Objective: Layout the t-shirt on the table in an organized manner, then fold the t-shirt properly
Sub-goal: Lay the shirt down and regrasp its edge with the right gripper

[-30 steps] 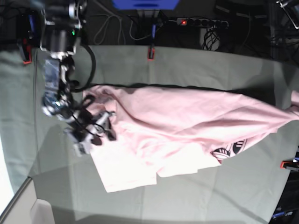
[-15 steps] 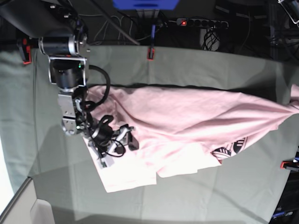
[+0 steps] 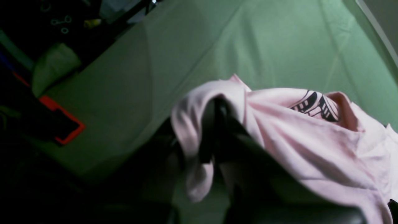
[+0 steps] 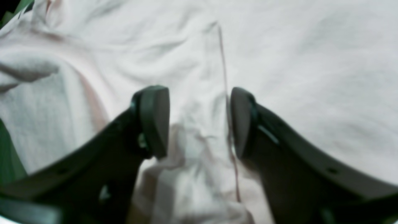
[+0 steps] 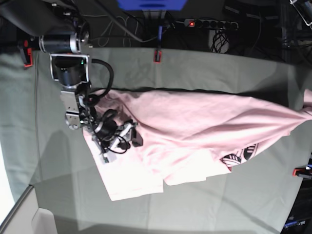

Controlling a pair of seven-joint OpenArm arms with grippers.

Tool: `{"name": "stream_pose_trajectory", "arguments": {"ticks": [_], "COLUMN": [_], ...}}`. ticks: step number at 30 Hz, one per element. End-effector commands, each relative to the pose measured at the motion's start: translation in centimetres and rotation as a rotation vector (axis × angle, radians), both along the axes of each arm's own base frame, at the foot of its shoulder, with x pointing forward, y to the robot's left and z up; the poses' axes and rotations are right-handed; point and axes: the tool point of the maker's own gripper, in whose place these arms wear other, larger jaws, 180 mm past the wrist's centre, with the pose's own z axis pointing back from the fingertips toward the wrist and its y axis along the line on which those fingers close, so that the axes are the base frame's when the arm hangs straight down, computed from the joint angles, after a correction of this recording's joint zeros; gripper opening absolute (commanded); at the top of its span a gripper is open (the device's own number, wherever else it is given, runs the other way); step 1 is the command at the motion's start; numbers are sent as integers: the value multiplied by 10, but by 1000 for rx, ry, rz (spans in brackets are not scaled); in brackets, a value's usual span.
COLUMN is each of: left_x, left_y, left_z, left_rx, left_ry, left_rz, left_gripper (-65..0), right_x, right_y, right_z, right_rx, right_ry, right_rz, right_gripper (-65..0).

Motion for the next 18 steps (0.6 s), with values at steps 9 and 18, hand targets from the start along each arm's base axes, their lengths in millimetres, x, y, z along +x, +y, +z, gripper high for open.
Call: {"name": "stream_pose_trajectory", "arguments": {"ticks": [9,18], "left_x": [7,3], "left_y": [10,28], "left_z": [21,60], "left_rx": [44,108], "left_ry": [-46,-129], "left_rz": [0,46], "left_gripper": [-647,-647], "right_x": [-6,12], "right_y": [27,-10], "right_z": [5,70], "right_rx": [-28,-39], "right_ry": [-30,-263], "right_rz": [117,-1], "right_gripper": [-612,-650]}}
